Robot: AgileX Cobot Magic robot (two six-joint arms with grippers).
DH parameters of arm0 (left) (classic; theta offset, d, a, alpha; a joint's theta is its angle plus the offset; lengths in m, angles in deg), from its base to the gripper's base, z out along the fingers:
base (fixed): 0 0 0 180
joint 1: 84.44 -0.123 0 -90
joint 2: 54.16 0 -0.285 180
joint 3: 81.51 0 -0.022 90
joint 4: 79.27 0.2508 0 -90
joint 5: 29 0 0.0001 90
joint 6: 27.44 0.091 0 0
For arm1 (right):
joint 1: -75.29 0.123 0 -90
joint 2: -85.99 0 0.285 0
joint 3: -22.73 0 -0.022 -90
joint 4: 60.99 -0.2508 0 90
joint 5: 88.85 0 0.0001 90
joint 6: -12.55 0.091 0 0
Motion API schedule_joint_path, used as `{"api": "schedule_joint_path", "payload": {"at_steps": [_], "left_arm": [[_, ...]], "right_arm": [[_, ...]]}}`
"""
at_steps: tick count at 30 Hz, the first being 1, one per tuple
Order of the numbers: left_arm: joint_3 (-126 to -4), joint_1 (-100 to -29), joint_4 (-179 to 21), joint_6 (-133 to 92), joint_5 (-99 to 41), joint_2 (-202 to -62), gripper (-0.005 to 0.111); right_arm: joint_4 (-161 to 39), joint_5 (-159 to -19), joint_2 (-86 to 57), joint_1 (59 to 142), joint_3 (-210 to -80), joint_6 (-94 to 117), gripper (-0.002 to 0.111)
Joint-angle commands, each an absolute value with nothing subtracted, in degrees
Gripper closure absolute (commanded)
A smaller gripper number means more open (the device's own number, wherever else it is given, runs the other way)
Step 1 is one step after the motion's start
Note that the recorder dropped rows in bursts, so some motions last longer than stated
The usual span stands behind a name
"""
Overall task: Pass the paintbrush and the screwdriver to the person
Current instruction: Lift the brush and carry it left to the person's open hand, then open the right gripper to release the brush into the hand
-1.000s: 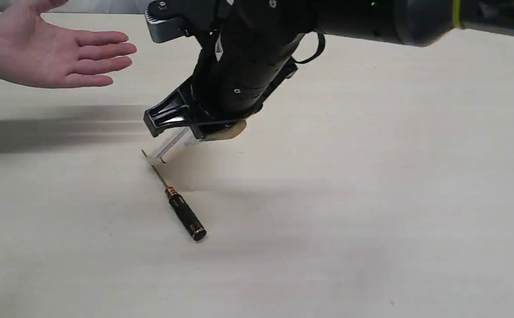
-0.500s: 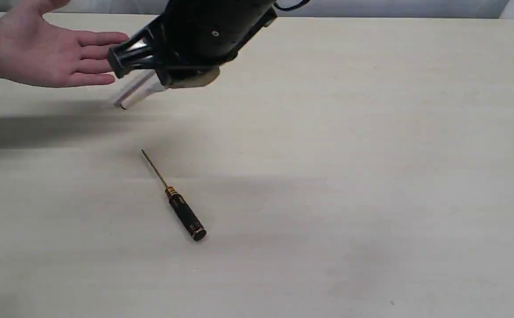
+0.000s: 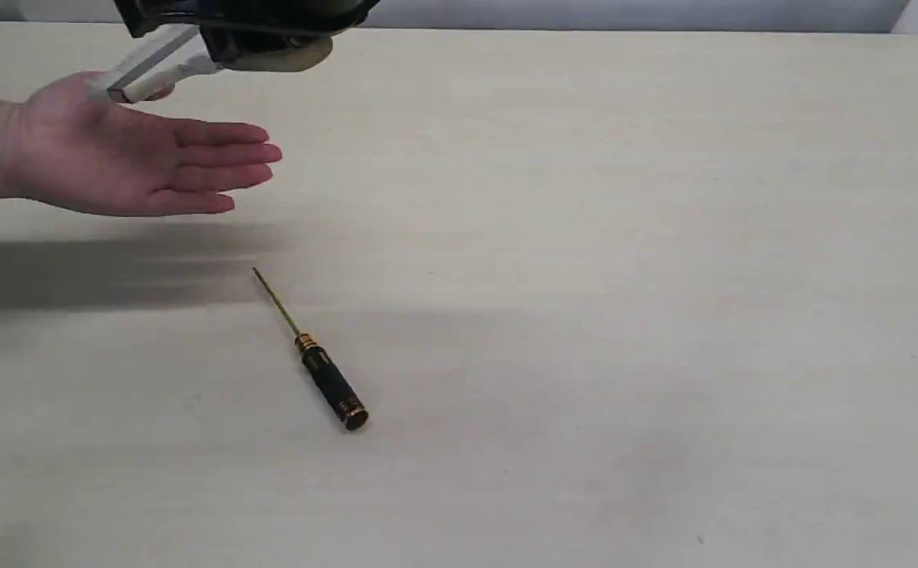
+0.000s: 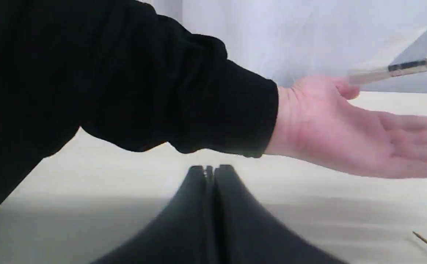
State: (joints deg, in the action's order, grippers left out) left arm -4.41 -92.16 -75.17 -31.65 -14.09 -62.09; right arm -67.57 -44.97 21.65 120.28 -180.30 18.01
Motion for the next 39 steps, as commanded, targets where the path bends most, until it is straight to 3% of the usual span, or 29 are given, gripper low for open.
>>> {"api": "schedule_joint_path", "payload": {"at_steps": [1, 15, 18, 25, 34, 39], "left_arm": [[-4.29, -91.68, -75.40, -31.77, -14.67, -61.95, 0.107], [-4.29, -91.68, -75.40, -31.77, -14.67, -61.95, 0.107], [-4.29, -91.68, -75.28, -31.77, -14.82, -61.95, 0.107], [-4.29, -91.68, -75.28, -31.77, -14.71, -61.95, 0.107], [-4.29, -91.68, -75.28, -31.77, -14.71, -61.95, 0.107], [-4.29, -91.68, -75.28, -31.77, -14.71, -61.95, 0.107]], "right_arm": [[-72.25, -48.57, 24.35, 120.11, -180.61, 13.13, 0.104], [-78.28, -53.04, 30.21, 120.23, -180.61, 1.66, 0.102], [-78.01, -53.23, 30.21, 120.76, -180.61, 1.61, 0.092], [-77.83, -53.26, 30.21, 121.41, -180.61, 1.23, 0.057], [-74.99, -52.34, 28.06, 121.27, -180.61, 3.00, 0.056], [-61.59, -43.87, 24.93, 121.29, -180.61, 10.91, 0.056]]}}
